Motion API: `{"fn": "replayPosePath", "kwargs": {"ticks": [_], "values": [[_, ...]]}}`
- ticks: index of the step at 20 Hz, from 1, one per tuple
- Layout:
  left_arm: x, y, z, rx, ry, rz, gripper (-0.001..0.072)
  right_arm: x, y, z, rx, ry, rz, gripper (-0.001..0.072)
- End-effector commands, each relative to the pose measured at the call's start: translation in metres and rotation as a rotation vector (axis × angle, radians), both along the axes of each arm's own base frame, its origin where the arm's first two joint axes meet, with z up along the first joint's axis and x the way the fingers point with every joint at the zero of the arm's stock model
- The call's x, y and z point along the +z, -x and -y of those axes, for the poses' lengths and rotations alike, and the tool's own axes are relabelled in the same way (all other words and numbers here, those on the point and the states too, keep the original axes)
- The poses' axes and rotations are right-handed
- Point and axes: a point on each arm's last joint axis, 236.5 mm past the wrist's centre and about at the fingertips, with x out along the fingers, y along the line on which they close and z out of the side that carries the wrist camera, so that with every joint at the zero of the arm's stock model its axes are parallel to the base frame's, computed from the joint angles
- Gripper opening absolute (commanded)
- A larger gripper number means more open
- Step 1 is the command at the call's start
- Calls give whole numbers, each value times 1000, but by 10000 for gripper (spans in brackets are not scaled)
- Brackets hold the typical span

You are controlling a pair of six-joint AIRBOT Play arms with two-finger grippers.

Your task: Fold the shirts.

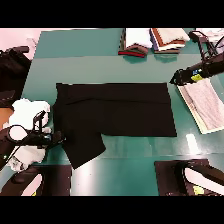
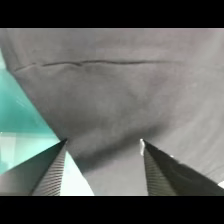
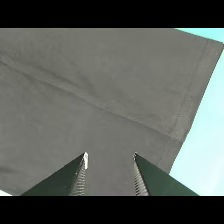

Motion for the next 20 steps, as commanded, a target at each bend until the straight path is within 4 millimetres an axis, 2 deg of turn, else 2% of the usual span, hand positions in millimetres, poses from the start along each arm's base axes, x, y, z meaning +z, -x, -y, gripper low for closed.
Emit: {"fn": "replayPosePath", "kwargs": {"ticks": [1, 7, 13, 14, 18, 20], "values": [[0, 11, -4, -34, -24, -39, 550, -1, 3, -1, 3, -1, -12, 340], [18, -6, -10, -49, -53, 14, 549, -1, 3, 0, 3, 0, -11, 340], [-1, 13, -11, -50, -56, -46, 549, -1, 3, -1, 3, 0, -10, 340], [-2, 11, -9, -42, -47, -40, 549, -1, 2, -1, 3, 0, -9, 340], [10, -19, 12, 38, 61, 67, 549, -1, 3, -1, 3, 0, -12, 340], [11, -20, 13, 27, 62, 74, 549, -1, 5, -1, 5, 0, -19, 339]]}}
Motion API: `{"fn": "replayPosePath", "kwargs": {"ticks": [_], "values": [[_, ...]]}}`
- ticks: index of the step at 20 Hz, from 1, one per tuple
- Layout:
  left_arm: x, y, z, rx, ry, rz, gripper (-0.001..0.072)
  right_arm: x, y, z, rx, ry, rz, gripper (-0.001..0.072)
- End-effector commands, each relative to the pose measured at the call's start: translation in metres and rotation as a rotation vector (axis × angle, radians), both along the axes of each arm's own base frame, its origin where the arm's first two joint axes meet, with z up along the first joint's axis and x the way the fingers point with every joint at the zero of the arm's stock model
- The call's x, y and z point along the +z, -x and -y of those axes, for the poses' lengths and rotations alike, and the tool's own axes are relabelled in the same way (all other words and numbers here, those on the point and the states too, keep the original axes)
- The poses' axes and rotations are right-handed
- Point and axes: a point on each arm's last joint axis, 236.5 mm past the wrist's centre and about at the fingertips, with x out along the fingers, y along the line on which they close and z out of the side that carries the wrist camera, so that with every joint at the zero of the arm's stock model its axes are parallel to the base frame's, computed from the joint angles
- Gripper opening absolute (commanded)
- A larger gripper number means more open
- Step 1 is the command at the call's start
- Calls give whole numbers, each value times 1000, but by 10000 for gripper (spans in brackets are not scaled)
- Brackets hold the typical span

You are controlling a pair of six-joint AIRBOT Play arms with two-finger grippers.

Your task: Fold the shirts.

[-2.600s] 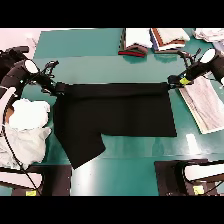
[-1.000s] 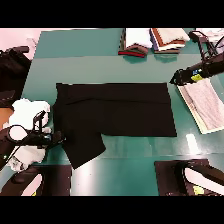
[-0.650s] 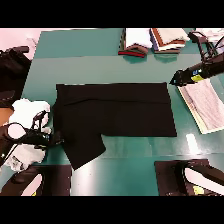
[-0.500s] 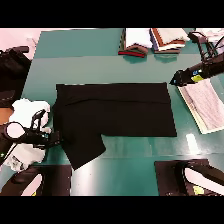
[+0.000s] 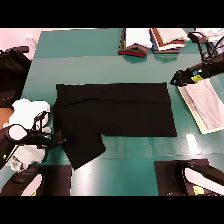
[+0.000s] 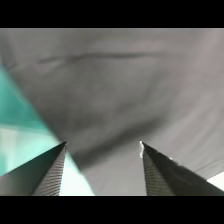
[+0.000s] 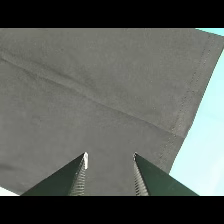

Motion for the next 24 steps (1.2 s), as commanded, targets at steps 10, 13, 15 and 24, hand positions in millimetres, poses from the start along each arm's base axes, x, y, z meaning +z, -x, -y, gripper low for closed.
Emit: {"fn": "replayPosePath", "kwargs": {"ticks": [10, 13, 15, 24], "values": [[23, -4, -13, -129, -78, 30, 550, -4, 11, -1, 13, 2, -47, 339], [26, -5, -34, -109, -171, 9, 549, -4, 11, -1, 13, 1, -47, 339], [15, 0, -35, -88, -168, -9, 549, -4, 11, -1, 13, 1, -45, 339], [-13, 4, 5, 58, 34, -15, 549, -2, 8, -1, 9, 1, -31, 339]]}}
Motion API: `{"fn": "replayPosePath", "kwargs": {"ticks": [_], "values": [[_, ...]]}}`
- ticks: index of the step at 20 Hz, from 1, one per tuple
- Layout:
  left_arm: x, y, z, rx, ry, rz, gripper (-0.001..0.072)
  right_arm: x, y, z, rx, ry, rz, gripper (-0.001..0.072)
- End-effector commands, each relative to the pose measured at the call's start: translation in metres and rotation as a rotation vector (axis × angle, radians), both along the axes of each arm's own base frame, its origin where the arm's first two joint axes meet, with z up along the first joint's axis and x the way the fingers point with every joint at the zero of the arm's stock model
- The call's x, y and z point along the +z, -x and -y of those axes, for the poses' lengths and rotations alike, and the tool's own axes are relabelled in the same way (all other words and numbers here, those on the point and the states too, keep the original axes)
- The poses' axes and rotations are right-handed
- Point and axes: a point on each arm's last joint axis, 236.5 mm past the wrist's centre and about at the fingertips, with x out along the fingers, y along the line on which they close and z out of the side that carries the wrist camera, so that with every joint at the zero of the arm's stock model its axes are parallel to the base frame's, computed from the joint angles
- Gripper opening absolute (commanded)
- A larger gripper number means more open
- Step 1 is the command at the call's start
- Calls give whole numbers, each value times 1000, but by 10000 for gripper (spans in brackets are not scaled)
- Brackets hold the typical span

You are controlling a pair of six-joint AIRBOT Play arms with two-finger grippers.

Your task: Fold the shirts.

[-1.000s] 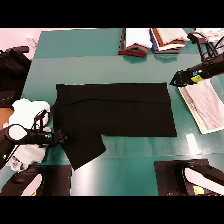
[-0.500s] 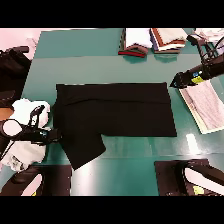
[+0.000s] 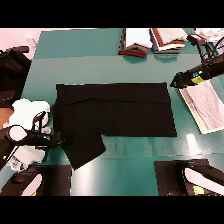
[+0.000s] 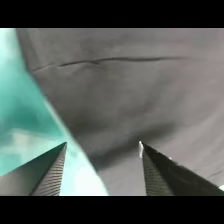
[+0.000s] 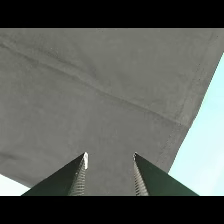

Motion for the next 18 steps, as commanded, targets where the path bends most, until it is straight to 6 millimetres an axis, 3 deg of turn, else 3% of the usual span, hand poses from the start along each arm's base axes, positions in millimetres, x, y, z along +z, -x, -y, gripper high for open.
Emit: {"fn": "replayPosePath", "kwargs": {"ticks": [1, 2, 3, 4, 5, 8, 11, 13, 15, 18], "values": [[0, -9, 19, 69, 99, 30, 549, 1, -1, 0, -1, -1, 7, 339], [6, -18, 23, 72, 122, 64, 546, 1, -1, 0, -1, -1, 7, 339], [13, -27, 26, 77, 137, 98, 358, 0, -1, 0, -1, 0, 6, 339], [20, -35, 26, 64, 135, 130, 93, 0, 1, 1, -1, 2, -2, 339], [30, -42, 26, 27, 130, 170, 40, -2, 4, 4, -6, 3, -19, 339], [61, -55, 24, -53, 97, 227, 39, -25, 25, 31, -85, -2, -94, 339], [81, -62, 21, -110, 69, 265, 40, -78, 74, 69, -240, -33, -251, 345], [84, -64, 21, -112, 68, 274, 40, -122, 116, 86, -357, -82, -391, 536], [84, -65, 21, -111, 68, 277, 40, -160, 152, 83, -424, -165, -508, 534], [84, -65, 21, -111, 69, 277, 40, -195, 170, 56, -461, -310, -578, 508]]}}
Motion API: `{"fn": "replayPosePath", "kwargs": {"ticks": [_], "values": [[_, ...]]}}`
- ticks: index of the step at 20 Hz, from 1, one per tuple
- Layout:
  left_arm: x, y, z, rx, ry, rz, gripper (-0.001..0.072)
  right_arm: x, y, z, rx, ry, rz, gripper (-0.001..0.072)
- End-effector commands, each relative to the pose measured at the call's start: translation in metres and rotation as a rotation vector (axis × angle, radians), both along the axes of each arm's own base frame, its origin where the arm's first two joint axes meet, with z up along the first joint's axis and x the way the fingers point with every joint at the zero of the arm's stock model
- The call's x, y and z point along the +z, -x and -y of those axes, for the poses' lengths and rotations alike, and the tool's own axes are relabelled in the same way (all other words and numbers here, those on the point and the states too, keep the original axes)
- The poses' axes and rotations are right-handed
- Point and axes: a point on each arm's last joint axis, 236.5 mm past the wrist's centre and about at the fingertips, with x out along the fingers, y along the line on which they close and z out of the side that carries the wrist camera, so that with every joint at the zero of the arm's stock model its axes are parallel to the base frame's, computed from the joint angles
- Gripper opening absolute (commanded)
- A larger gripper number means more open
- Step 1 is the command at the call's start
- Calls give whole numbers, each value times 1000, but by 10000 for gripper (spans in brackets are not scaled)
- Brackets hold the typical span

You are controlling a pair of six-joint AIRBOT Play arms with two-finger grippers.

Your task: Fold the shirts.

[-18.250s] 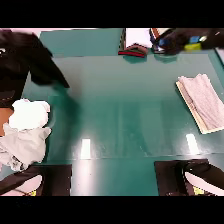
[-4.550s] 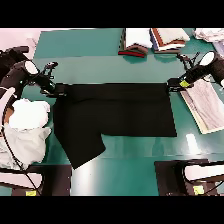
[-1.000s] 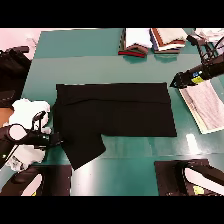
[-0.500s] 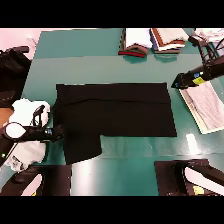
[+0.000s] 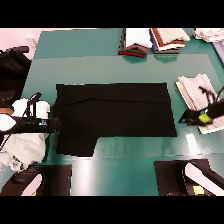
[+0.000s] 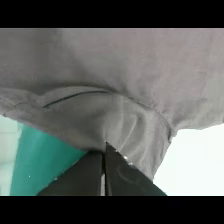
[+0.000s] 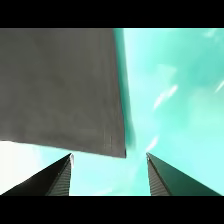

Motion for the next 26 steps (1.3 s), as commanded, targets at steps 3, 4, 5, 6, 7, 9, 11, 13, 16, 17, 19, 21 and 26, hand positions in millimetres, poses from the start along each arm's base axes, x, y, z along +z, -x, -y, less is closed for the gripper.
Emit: {"fn": "replayPosePath", "kwargs": {"ticks": [3, 4, 5, 6, 7, 9, 11, 13, 16, 17, 19, 21, 26], "values": [[3, -1, 0, -9, -5, 8, 40, -53, 19, -40, -95, -163, -63, 432], [3, -1, 0, -9, -5, 8, 40, -56, 17, -45, -65, -154, -62, 379], [3, -1, 0, -10, -6, 8, 40, -57, 14, -50, -24, -145, -59, 303], [2, 2, 0, -33, -13, 8, 40, -55, 10, -56, 25, -138, -50, 176], [1, 6, -2, -52, -29, -3, 39, -50, 6, -62, 87, -127, -32, 40], [3, 16, -13, -89, -92, -31, 39, -33, 0, -62, 204, -58, 11, 21], [12, 32, -26, -108, -158, -31, 39, -8, 2, -50, 298, 36, 46, 21], [21, 56, -29, -139, -178, -40, 39, 17, 9, -35, 338, 127, 76, 21], [35, 81, -21, -185, -146, -65, 39, 48, 11, -17, 348, 243, 167, 21], [41, 77, -19, -187, -138, -51, 39, 59, 5, -15, 339, 269, 225, 20], [51, 56, -21, -160, -147, 15, 39, 77, -11, -13, 307, 296, 300, 20], [49, 25, -23, -126, -155, 58, 39, 84, -29, -13, 301, 283, 310, 20], [22, -64, -38, -71, -221, 94, 40, 79, -101, 0, 291, 278, 301, 20]]}}
